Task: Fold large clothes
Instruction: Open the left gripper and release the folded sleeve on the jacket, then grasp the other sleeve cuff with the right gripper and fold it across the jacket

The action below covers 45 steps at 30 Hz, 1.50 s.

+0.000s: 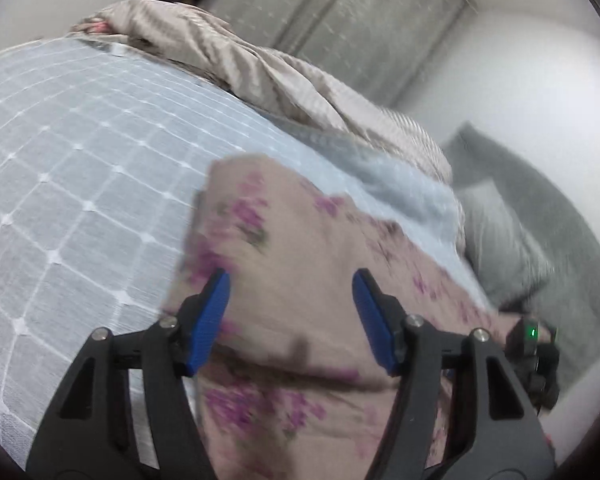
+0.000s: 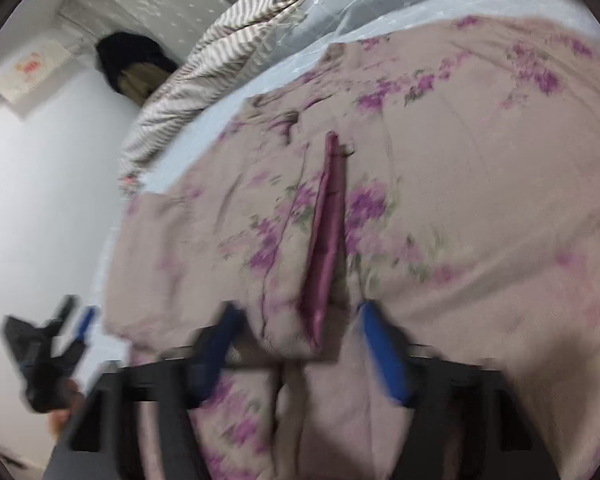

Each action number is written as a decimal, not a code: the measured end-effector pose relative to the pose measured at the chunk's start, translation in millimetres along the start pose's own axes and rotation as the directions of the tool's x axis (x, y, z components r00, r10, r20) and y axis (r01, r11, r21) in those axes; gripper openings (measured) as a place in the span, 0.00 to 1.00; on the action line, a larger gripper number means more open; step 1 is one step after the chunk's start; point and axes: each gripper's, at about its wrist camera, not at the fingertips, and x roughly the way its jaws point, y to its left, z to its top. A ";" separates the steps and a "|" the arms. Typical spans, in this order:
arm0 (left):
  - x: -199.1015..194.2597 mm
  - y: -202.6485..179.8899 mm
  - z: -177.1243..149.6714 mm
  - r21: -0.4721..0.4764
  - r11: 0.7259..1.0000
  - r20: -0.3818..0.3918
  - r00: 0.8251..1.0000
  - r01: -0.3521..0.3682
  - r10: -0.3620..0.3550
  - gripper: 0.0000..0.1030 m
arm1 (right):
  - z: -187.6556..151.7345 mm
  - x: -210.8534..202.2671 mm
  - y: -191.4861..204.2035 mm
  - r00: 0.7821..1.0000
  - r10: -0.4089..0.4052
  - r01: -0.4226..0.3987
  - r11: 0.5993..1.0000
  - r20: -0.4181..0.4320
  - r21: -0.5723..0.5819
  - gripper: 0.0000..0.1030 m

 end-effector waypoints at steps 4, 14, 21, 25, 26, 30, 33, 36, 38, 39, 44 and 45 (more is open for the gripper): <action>-2.3 6.5 3.9 -0.027 0.999 0.067 0.997 -0.043 0.045 0.40 | 21.3 -28.4 35.3 0.993 0.002 0.013 0.992 0.118 -0.124 0.21; 43.6 -16.8 -24.4 0.100 0.992 -0.094 0.992 -0.073 0.082 0.27 | 65.6 -54.7 34.8 0.952 -0.141 0.193 0.965 0.272 -0.176 0.21; 59.2 -20.7 -40.3 0.137 0.986 -0.168 0.979 -0.097 0.120 0.20 | 64.1 -38.0 4.3 0.929 -0.203 0.263 0.951 0.310 -0.163 0.08; 60.8 -17.0 -42.8 0.126 0.987 -0.181 0.976 -0.100 0.122 0.20 | 60.8 3.9 -38.3 0.857 -0.487 0.510 0.847 0.168 -0.147 0.05; 58.0 -18.0 -40.5 0.121 0.987 -0.177 0.976 -0.102 0.123 0.21 | 56.3 4.5 -51.0 0.877 -0.458 0.475 0.871 0.143 -0.121 0.05; 39.7 -30.1 -34.5 0.087 0.994 -0.140 0.987 -0.067 0.078 0.75 | 55.4 -34.5 -72.3 0.916 -0.355 0.364 0.931 0.188 -0.019 0.12; 28.7 -45.3 -35.6 0.120 0.991 -0.127 0.989 -0.060 0.075 0.80 | 67.1 -69.9 -88.3 0.908 -0.369 0.372 0.928 0.198 0.022 0.43; 22.2 -52.6 -37.3 0.129 0.990 -0.119 0.990 -0.057 0.073 0.81 | 73.5 -114.6 -107.4 0.881 -0.388 0.378 0.921 0.272 0.089 0.69; 16.9 -52.4 -38.0 0.109 0.993 -0.109 0.992 -0.050 0.062 0.83 | 79.6 -145.3 -123.0 0.860 -0.410 0.389 0.912 0.304 0.130 0.69; 14.9 -51.2 -38.0 0.099 0.994 -0.105 0.993 -0.048 0.058 0.83 | 84.2 -164.0 -135.1 0.845 -0.435 0.408 0.900 0.309 0.151 0.69; 7.5 -47.6 -35.5 0.069 0.996 -0.078 0.995 -0.052 0.058 0.83 | 101.3 -249.4 -181.7 0.739 -0.562 0.500 0.827 0.370 0.258 0.69; 6.8 -47.9 -35.0 0.066 0.996 -0.072 0.996 -0.052 0.057 0.83 | 103.0 -265.1 -190.4 0.722 -0.578 0.502 0.816 0.381 0.287 0.69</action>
